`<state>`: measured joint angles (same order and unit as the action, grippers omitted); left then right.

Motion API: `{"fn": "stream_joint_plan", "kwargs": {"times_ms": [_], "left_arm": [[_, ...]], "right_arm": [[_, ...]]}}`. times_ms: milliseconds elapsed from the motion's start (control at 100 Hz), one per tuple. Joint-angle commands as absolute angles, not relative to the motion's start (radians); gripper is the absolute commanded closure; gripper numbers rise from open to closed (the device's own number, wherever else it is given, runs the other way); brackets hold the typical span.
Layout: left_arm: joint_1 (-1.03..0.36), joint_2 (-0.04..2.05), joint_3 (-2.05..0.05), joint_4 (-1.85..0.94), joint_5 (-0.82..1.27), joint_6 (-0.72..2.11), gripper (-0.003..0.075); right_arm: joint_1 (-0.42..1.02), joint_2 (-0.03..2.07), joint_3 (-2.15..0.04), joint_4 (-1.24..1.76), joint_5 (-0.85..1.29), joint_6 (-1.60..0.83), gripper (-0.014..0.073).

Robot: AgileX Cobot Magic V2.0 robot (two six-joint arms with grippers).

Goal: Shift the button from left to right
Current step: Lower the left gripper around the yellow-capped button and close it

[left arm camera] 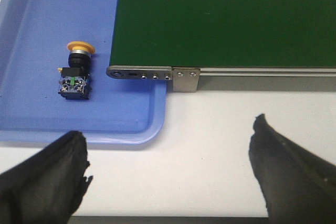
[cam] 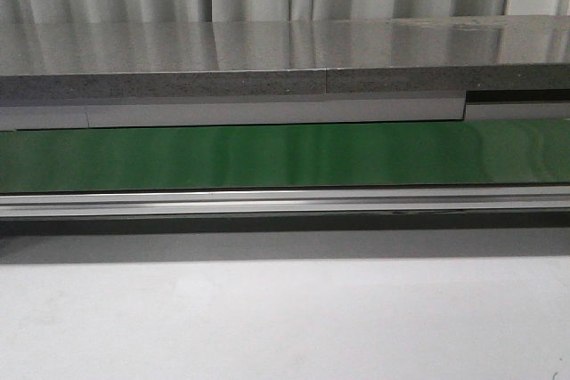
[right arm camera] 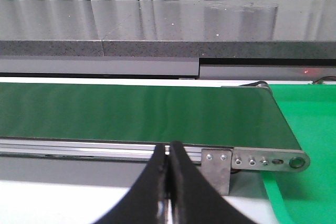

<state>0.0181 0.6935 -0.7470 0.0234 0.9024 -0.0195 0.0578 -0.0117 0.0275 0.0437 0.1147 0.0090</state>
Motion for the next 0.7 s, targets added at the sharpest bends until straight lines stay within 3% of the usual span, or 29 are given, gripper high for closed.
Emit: {"fn": "stream_joint_plan", "kwargs": {"times_ms": [0, 260, 690], "left_arm": [[0.025, 0.710, -0.800, 0.039, 0.854, -0.032, 0.0123], [0.112, 0.848, -0.954, 0.169, 0.893, -0.032, 0.0123], [0.318, 1.279, -1.128, 0.142, 0.824, -0.019, 0.0123]], "right_arm": [[0.057, -0.024, 0.009, 0.032, 0.036, 0.010, 0.0662], [0.057, -0.024, 0.009, 0.032, 0.036, 0.010, 0.0662], [0.057, -0.024, 0.009, 0.032, 0.036, 0.010, 0.0662]]}}
